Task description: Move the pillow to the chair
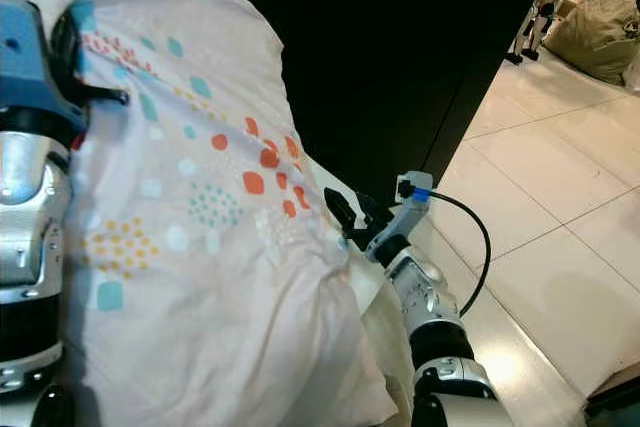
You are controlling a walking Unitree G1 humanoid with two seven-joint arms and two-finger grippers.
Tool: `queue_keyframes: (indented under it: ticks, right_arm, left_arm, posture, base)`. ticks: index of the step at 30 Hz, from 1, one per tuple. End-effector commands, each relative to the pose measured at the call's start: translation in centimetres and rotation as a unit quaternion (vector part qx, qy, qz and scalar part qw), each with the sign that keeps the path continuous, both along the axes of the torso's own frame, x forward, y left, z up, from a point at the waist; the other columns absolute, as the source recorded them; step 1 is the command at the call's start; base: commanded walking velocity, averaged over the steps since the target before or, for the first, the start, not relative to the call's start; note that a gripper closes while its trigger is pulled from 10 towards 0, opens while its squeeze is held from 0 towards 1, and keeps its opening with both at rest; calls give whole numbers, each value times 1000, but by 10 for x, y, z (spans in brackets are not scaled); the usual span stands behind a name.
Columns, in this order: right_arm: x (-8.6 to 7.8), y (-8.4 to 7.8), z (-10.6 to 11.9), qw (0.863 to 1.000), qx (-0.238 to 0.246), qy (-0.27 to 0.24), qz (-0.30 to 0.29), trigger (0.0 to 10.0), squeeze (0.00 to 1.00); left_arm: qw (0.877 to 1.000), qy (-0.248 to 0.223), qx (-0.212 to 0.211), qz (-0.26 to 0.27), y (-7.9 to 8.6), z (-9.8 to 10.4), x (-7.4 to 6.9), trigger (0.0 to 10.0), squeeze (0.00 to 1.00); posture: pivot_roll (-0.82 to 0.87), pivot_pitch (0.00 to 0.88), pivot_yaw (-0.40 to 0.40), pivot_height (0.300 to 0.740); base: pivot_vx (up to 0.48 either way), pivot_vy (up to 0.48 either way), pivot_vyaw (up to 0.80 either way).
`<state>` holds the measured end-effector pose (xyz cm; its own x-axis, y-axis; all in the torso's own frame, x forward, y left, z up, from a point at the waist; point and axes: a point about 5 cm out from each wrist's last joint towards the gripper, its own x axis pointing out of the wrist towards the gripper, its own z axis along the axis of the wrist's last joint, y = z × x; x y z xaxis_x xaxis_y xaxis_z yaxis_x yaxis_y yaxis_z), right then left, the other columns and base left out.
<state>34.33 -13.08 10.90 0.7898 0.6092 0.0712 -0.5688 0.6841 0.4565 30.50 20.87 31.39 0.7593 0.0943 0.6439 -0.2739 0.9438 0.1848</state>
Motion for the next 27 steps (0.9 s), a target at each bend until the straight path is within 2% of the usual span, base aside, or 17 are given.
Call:
queue_keyframes:
  ticks: [1,2,5,6,9,10,11,12,13,15,17,18,20,22,23,25,27]
  right_arm:
    - [-17,13,-14,994,-40,14,98,10000,0]
    - [-22,16,-15,990,-38,12,132,10000,0]
    - [-28,17,-12,986,-22,9,163,10000,0]
    - [-31,16,-8,983,0,8,182,10000,0]
    - [-49,14,15,957,90,-17,274,10000,0]
    - [-49,14,15,957,90,-17,274,10000,0]
    - [-60,15,21,940,109,-19,323,10000,0]
    - [-67,16,19,931,105,-12,350,10000,0]
    - [-67,16,19,931,105,-12,350,10000,0]
    - [-82,20,13,912,76,8,404,10000,0]
    - [-98,29,4,889,20,34,455,10000,0]
    - [-102,34,2,882,-1,40,470,10000,0]
    - [-105,37,1,878,-12,44,477,10000,0]
    - [-106,41,4,876,-25,44,479,10000,0]
    - [-98,53,-4,889,-86,51,448,10000,0]
    - [-88,59,-17,900,-147,70,403,10000,0]
    - [-83,61,-24,905,-172,83,380,10000,0]
  left_arm:
    - [1000,-7,8,-10,-9,-2,1,0,0]
    - [1000,-7,8,-12,-11,-2,1,0,0]
    - [1000,-6,9,-14,-12,-3,2,0,0]
    - [1000,-7,10,-15,-14,-3,2,0,0]
    - [1000,-11,12,-15,-15,-1,2,0,0]
    - [1000,-11,12,-15,-15,-1,2,0,0]
    - [1000,-12,13,-14,-16,-1,1,0,0]
    - [1000,-12,13,-14,-16,-1,1,0,0]
    - [1000,-12,13,-14,-16,-1,1,0,0]
    - [1000,-14,13,-14,-16,-1,1,0,0]
    - [1000,-15,13,-12,-16,-1,0,0,0]
    - [1000,-15,14,-12,-16,-1,0,0,0]
    - [1000,-15,14,-12,-15,-1,0,0,0]
    - [1000,-16,14,-11,-16,0,0,0,0]
    - [1000,-17,13,-10,-16,0,-1,0,0]
    - [1000,-18,12,-9,-17,0,-2,0,0]
    - [1000,-19,12,-10,-17,0,-2,0,0]
  posture:
    - [122,61,-139,505]
    - [123,63,-141,505]
    - [121,65,-140,505]
    - [120,65,-141,505]
    - [121,66,-143,505]
    - [121,66,-143,505]
    - [121,68,-143,505]
    - [121,68,-145,505]
    - [121,68,-145,505]
    - [122,70,-148,505]
    - [124,72,-148,505]
    - [123,74,-150,505]
    - [123,74,-150,505]
    - [123,74,-152,505]
    - [122,74,-153,505]
    - [123,76,-156,505]
    - [121,76,-155,505]
  base:
    - [0,0,0]
    - [0,0,0]
    - [0,0,0]
    - [0,0,0]
    - [0,0,0]
    - [0,0,0]
    - [0,0,0]
    - [0,0,0]
    - [0,0,0]
    - [0,0,0]
    - [0,0,0]
    - [0,0,0]
    - [0,0,0]
    - [0,0,0]
    - [0,0,0]
    - [0,0,0]
    - [0,0,0]
